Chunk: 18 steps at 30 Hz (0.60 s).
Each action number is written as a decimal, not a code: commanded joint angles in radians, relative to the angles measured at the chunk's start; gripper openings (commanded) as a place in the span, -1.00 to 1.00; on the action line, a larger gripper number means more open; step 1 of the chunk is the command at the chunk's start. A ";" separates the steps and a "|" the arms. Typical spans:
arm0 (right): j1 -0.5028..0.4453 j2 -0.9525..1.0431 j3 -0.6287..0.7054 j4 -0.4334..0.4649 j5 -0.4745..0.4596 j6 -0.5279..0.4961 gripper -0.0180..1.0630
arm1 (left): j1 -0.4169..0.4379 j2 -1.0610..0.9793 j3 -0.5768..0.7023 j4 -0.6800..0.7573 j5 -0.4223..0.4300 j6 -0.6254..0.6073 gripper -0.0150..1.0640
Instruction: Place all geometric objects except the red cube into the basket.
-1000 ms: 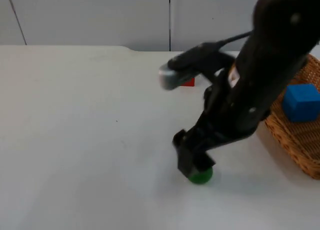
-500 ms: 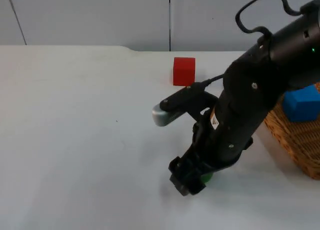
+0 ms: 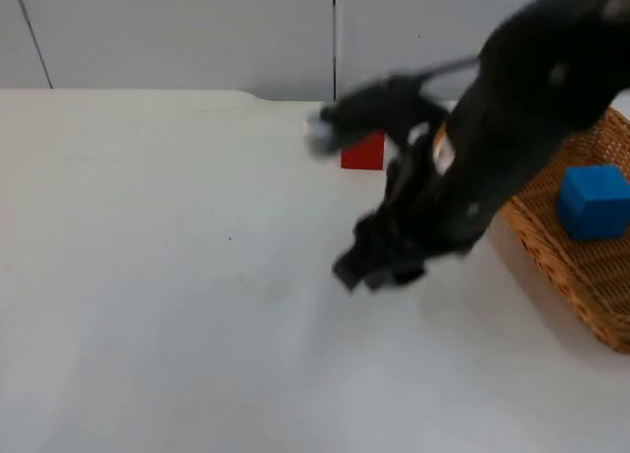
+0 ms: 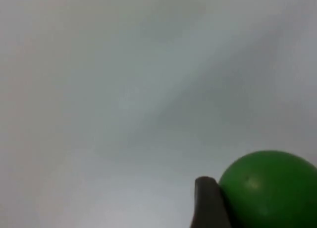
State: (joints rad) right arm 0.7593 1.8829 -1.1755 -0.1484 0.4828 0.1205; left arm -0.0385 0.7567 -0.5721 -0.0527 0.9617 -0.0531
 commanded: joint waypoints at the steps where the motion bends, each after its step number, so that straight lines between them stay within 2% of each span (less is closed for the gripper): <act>1: 0.001 -0.115 -0.007 -0.007 0.048 0.003 -0.97 | 0.005 -0.008 0.001 -0.006 -0.002 0.009 0.98; 6: 0.001 -0.320 -0.007 -0.007 0.168 0.003 -0.97 | 0.005 -0.008 0.001 -0.006 -0.002 0.019 0.98; 9: 0.001 -0.364 -0.007 -0.007 0.214 0.003 -0.97 | 0.005 -0.008 0.001 -0.006 -0.002 0.019 0.98; 11: 0.001 -0.413 -0.007 -0.009 0.291 0.003 -0.97 | 0.005 -0.008 0.001 -0.006 -0.002 0.019 0.98; 15: -0.032 -0.447 -0.001 -0.005 0.352 0.003 -0.97 | 0.005 -0.008 0.001 -0.006 -0.002 0.019 0.98; 18: -0.104 -0.467 0.028 -0.005 0.405 0.003 -0.97 | 0.005 -0.008 0.001 -0.006 -0.002 0.019 0.98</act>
State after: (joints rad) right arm 0.6843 1.4302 -1.1606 -0.1492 0.8593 0.1227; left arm -0.0385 0.7567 -0.5721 -0.0527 0.9598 -0.0367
